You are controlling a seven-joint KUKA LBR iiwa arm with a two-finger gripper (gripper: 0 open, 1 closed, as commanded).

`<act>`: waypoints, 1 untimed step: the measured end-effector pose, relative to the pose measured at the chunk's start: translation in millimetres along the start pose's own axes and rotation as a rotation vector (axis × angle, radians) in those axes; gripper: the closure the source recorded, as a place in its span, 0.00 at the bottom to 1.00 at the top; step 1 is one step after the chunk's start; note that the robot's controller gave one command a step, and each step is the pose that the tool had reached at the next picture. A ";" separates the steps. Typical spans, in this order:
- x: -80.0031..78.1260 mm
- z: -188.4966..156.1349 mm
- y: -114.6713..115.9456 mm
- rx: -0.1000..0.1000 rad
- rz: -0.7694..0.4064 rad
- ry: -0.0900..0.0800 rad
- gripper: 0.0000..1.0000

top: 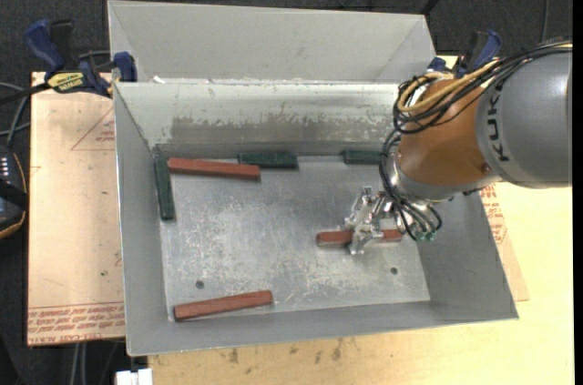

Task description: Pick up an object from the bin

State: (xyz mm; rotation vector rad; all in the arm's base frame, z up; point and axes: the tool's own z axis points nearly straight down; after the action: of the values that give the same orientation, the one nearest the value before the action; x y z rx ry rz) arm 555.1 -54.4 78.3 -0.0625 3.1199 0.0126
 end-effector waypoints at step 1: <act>0.0 0.0 -0.1 0.001 -0.001 0.000 1.00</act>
Offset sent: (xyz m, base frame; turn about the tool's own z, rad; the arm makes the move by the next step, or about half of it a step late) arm -0.0043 0.0358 0.1387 0.0107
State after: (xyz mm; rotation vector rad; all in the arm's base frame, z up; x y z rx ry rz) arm 555.1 -54.5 78.3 -0.0639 3.1198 0.0115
